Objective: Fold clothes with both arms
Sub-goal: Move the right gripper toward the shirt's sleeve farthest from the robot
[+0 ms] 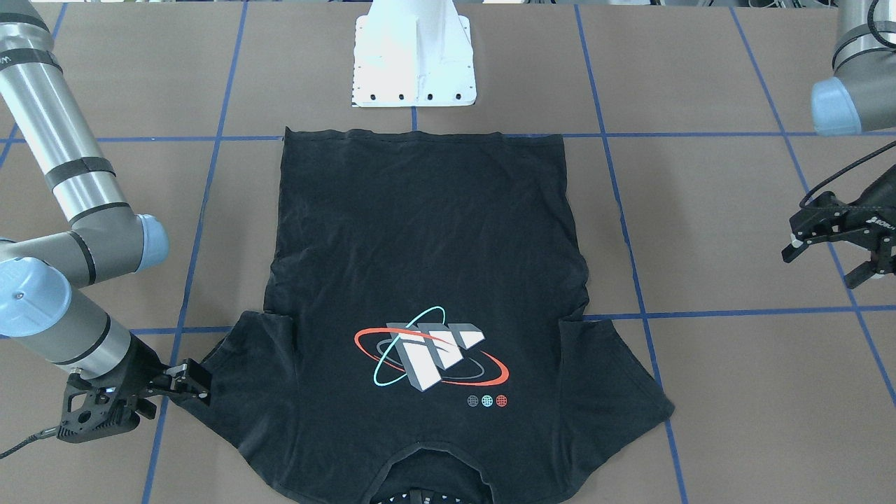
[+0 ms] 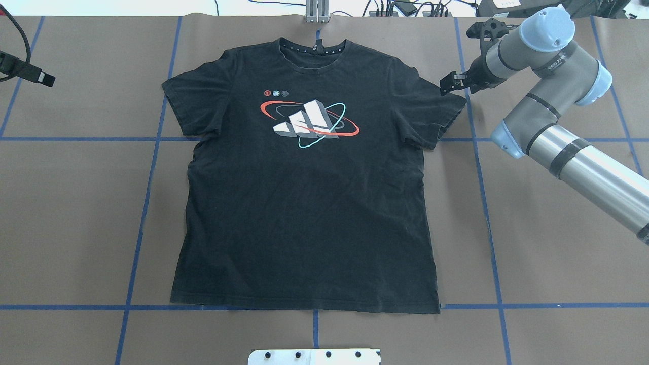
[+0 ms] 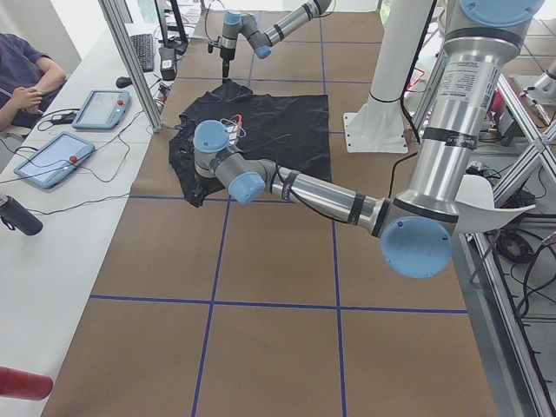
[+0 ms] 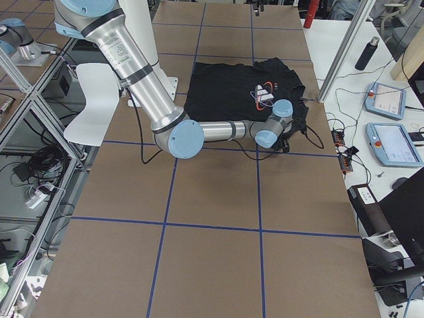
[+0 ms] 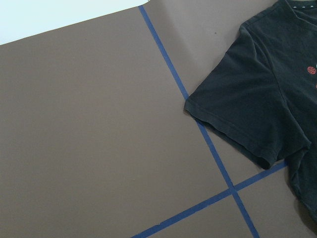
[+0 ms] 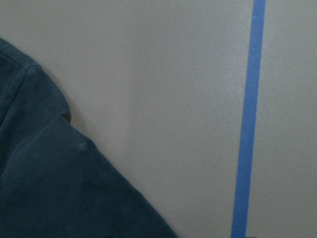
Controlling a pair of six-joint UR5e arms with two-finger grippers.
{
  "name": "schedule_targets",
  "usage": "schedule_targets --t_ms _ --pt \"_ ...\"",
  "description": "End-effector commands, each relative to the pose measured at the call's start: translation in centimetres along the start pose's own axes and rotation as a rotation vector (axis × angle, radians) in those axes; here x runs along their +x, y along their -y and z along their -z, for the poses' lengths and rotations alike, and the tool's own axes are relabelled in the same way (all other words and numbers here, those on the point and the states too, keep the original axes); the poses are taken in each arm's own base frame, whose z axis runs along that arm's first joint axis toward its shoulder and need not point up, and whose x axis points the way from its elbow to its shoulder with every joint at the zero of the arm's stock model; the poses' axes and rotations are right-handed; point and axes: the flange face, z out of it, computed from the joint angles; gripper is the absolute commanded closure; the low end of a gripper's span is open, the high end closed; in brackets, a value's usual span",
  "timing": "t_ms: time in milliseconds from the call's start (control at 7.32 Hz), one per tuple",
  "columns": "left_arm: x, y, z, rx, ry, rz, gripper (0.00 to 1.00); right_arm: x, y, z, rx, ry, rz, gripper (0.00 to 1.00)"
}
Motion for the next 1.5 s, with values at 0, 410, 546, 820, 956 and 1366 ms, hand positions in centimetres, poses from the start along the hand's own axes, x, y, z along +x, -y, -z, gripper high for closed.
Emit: schedule_targets --t_ms 0,410,546,820,956,1366 --pt "0.0 0.0 -0.1 -0.002 0.000 0.000 0.00 0.3 -0.3 -0.1 -0.002 -0.002 -0.001 0.18" --pt "-0.2 -0.1 -0.3 -0.007 0.000 0.005 0.00 1.0 -1.2 -0.1 0.009 0.016 0.012 0.27" --pt "-0.3 -0.2 -0.5 -0.009 0.001 0.006 0.00 1.0 -1.7 0.1 0.010 0.023 0.015 0.35" --pt "-0.2 -0.1 -0.6 -0.012 0.000 0.005 0.00 0.7 -1.6 0.6 0.014 0.033 0.020 0.59" --pt "-0.3 -0.3 -0.7 -0.014 0.000 0.007 0.00 0.7 -1.6 0.5 0.012 0.033 0.019 0.64" --pt "-0.5 -0.3 -0.9 -0.016 0.001 0.009 0.00 1.2 -1.9 0.4 0.008 0.028 0.015 0.80"
